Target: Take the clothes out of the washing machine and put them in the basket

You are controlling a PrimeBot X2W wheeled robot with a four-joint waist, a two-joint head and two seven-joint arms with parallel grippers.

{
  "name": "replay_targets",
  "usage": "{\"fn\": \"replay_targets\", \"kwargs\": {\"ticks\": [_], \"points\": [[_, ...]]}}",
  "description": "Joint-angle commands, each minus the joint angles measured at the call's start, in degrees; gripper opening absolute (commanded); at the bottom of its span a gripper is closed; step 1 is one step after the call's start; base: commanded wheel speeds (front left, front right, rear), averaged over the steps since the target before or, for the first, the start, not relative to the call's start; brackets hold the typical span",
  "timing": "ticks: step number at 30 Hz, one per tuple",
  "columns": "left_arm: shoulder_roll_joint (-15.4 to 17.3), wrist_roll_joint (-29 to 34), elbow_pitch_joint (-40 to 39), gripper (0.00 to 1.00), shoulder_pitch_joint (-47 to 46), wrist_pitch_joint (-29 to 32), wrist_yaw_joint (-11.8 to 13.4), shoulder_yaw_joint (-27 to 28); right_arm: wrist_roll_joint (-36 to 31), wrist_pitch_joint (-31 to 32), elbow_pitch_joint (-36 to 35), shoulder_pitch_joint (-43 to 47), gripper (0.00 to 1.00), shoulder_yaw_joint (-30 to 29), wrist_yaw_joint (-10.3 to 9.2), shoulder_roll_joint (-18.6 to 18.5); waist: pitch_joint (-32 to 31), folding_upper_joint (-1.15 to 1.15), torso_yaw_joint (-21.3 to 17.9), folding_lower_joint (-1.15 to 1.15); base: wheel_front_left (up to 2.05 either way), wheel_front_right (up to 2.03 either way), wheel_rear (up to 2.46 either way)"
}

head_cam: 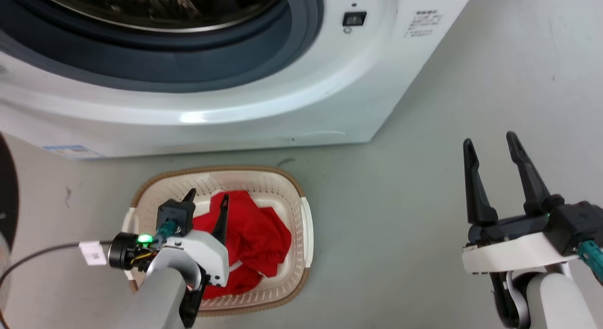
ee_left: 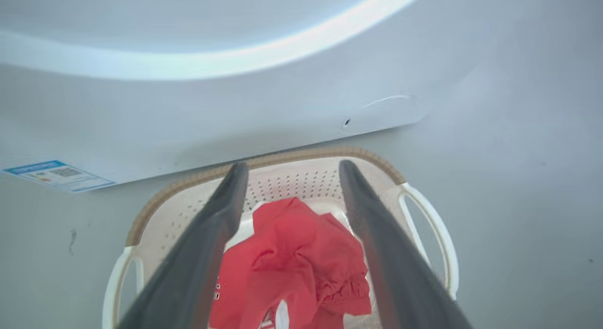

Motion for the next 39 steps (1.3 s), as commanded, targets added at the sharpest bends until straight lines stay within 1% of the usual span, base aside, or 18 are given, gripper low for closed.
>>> {"fn": "replay_targets", "kwargs": {"ticks": [1, 6, 13, 22, 30, 39], "points": [[-0.1, 0.9, -2.1, 1.00, 1.9, -0.1, 0.6, 1.4, -0.3, -0.1, 0.2, 1.0, 1.00, 0.1, -0.04, 0.0, -3.6, 0.00, 1.5, 0.01, 0.00, 0.00, 0.00], [-1.4, 4.4, -12.4, 1.00, 8.6, -0.1, 1.9, 7.7, -0.6, -0.1, 0.5, 3.6, 1.00, 0.0, -0.04, 0.0, -8.0, 0.00, 2.6, 0.01, 0.00, 0.00, 0.00], [-4.0, 9.7, -23.8, 1.00, 16.0, -0.1, 2.6, 15.2, -1.0, -0.1, 0.5, 6.7, 1.00, 0.1, -0.04, 0.0, -13.2, 0.00, 3.5, 0.01, 0.00, 0.00, 0.00], [-7.4, 15.2, -34.7, 1.00, 23.4, -0.1, 3.0, 21.4, 0.0, -0.1, 0.0, 10.2, 1.00, -0.1, -0.04, 0.0, -18.1, 0.00, 4.0, 0.01, 0.00, 0.00, 0.00], [-9.3, 17.8, -40.0, 1.00, 28.4, -0.1, 2.1, 24.3, 0.7, -0.1, -0.5, 13.1, 1.00, -0.3, -0.04, 0.0, -20.9, 0.00, 4.1, 0.01, 0.00, 0.00, 0.00], [-10.1, 18.7, -41.0, 1.00, 32.2, -0.1, 1.5, 26.2, 1.6, -0.1, -0.5, 15.9, 1.00, -0.4, -0.04, 0.0, -23.2, 0.00, 3.7, 0.01, 0.00, 0.00, 0.00]]}}
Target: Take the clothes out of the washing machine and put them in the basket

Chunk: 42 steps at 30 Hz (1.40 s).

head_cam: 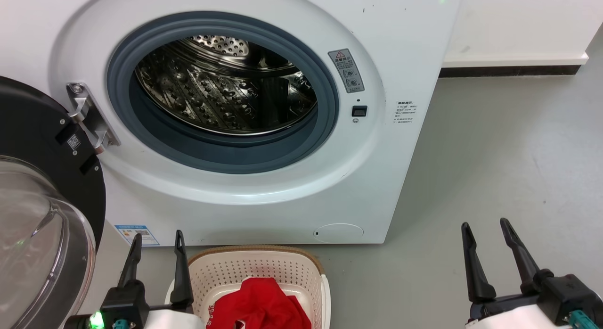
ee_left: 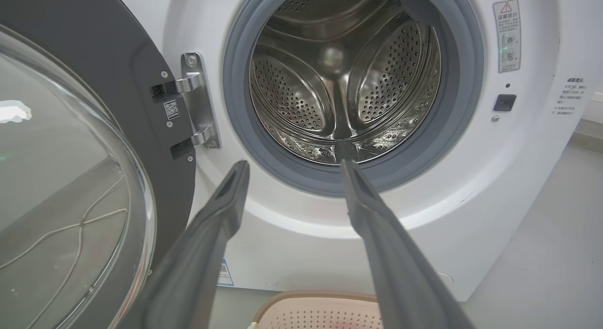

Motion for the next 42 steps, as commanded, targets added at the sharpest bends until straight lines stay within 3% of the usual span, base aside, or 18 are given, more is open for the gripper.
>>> {"fn": "replay_targets", "kwargs": {"ticks": [1, 12, 13, 17, 42], "points": [[0.0, 0.1, -0.1, 1.00, 0.6, -0.1, -0.1, 0.2, 0.5, -0.1, -0.1, 0.9, 1.00, 0.0, -0.04, 0.0, -0.2, 0.00, -0.1, 0.01, 0.00, 0.00, 0.00], [-0.5, 0.5, 0.6, 1.00, 1.6, -0.1, -0.8, 1.1, 0.7, -0.1, 0.2, 1.6, 1.00, 0.2, -0.04, 0.0, -1.0, 0.00, -0.7, 0.01, 0.00, 0.00, 0.00], [-0.5, 0.5, 0.6, 0.00, 1.6, -0.1, -0.7, 1.3, 0.7, -0.1, 0.2, 1.7, 0.00, 0.1, -0.04, 0.0, -1.0, 0.00, -0.7, 0.01, 0.00, 0.00, 0.00], [-0.6, 0.1, 2.7, 0.00, 1.3, 0.4, -0.7, 0.9, 0.7, 0.2, 1.9, 1.0, 0.00, 0.3, 0.00, 0.0, -1.0, 0.00, -0.7, 0.01, 0.00, 0.00, 0.00], [-0.6, -27.6, 5.5, 0.00, -2.8, 7.0, -4.2, 2.7, 29.4, 5.2, 5.4, -3.1, 0.00, -0.1, -0.01, -1.6, -1.2, 0.00, -0.2, 0.01, 0.00, 0.00, 0.00]]}}
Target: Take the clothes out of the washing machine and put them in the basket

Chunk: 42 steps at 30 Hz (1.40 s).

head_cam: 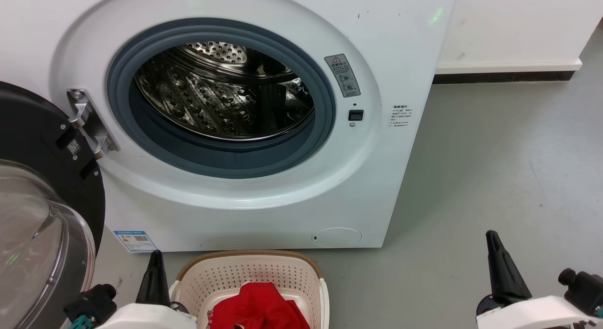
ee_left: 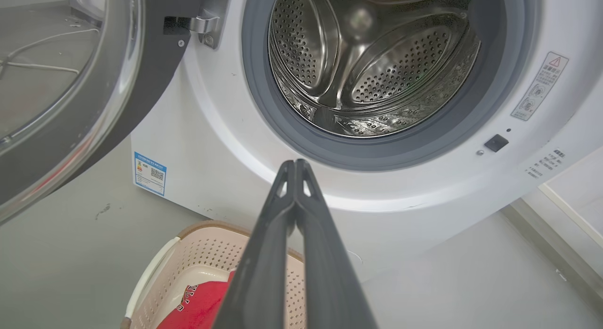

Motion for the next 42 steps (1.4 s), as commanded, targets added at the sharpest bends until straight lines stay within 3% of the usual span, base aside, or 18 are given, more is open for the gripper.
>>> {"fn": "replay_targets", "kwargs": {"ticks": [1, 22, 42], "points": [[0.1, -2.0, -0.5, 0.00, -1.6, 0.4, -0.5, 0.4, 2.1, 0.3, -0.4, -2.0, 0.00, -0.2, -0.01, -0.5, 0.0, 0.00, 0.0, 0.00, 0.00, 0.00, 0.00], [0.0, -19.8, 1.3, 0.00, -4.2, 4.6, -2.7, 1.4, 19.9, 4.1, 2.0, -4.5, 0.00, -1.1, -0.01, -1.0, -0.2, 0.00, 0.4, 0.00, 0.00, 0.00, 0.00], [0.0, -32.9, 2.7, 0.00, -6.0, 7.8, -4.4, 2.3, 32.7, 7.2, 3.8, -6.4, 0.00, -2.1, -0.02, -1.1, -0.3, 0.00, 0.8, 0.00, 0.00, 0.00, 0.00]]}}
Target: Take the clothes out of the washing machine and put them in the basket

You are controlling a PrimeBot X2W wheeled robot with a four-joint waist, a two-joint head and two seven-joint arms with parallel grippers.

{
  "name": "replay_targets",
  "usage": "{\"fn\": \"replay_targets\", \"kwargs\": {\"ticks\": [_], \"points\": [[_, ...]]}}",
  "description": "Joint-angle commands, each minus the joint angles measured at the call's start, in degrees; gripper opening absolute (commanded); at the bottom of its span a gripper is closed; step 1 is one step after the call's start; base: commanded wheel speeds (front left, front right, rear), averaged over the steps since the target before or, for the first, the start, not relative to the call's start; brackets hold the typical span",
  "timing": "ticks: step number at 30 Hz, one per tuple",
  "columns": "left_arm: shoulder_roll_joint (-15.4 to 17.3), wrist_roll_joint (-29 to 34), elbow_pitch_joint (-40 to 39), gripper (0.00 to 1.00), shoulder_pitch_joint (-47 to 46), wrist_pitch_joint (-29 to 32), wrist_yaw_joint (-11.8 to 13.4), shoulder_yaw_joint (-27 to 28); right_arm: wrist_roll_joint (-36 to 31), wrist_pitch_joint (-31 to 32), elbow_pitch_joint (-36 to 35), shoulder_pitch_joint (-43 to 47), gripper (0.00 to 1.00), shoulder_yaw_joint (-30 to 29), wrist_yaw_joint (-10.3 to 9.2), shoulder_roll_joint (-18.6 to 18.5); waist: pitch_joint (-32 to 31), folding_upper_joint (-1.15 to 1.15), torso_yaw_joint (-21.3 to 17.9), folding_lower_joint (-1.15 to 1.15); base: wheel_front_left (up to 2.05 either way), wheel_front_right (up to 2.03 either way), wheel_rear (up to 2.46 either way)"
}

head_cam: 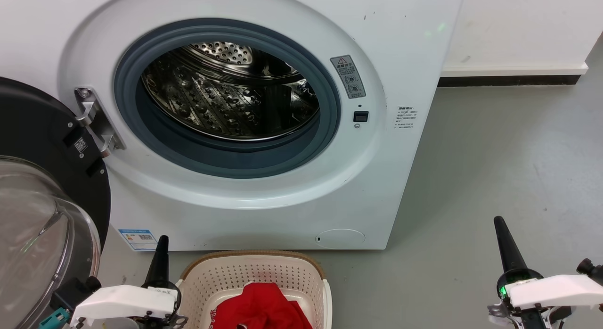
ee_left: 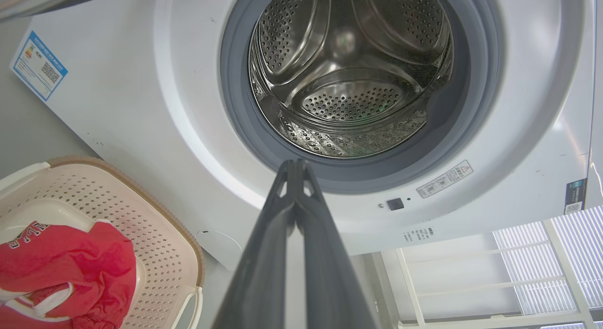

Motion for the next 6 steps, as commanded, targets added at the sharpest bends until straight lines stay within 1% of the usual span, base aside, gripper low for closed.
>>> {"fn": "replay_targets", "kwargs": {"ticks": [1, 6], "points": [[0.0, -1.0, -0.2, 0.00, -1.2, 0.3, -0.3, 0.3, 1.1, 0.3, -0.1, -1.1, 0.00, -0.2, 0.01, -0.3, 0.0, 0.00, 0.0, 0.00, 0.00, 0.00, 0.00], [0.0, -4.1, 0.1, 0.00, -1.7, 1.0, -0.8, 0.5, 4.1, 1.0, 0.3, -1.7, 0.00, -0.4, 0.01, -0.3, 0.0, 0.00, 0.1, 0.00, 0.00, 0.00, 0.00]]}}
